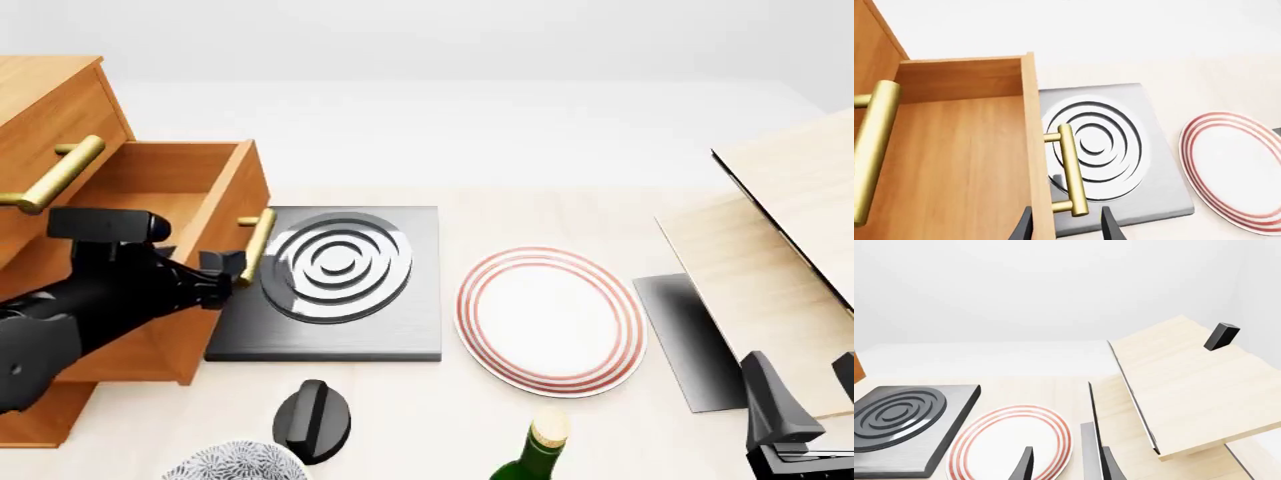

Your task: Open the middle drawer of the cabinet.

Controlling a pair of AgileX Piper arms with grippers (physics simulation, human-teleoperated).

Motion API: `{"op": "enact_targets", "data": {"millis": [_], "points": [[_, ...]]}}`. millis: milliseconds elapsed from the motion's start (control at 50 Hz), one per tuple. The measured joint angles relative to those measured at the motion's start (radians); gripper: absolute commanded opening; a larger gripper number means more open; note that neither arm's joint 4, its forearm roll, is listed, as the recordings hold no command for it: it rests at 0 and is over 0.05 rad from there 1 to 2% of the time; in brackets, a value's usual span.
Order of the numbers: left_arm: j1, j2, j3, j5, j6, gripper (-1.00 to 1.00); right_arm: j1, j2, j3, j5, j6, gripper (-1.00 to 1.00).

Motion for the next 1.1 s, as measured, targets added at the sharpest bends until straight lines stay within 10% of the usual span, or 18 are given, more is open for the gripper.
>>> {"op": "enact_targets", "data": {"millis": [280, 700, 1100], "points": [[-0.143, 0.044, -0.034, 0.006, -0.034, 1.00, 0.000, 0.000, 0.000, 0.000, 0.000, 1.00], [-0.178, -0.003, -0.066, 0.142, -0.285, 1.00, 0.000, 0.000, 0.000, 0.000, 0.000, 1.00], [-0.112, -0.341, -0.014, 0.212, -0.044, 1.00, 0.000, 0.000, 0.000, 0.000, 0.000, 1.00]]}}
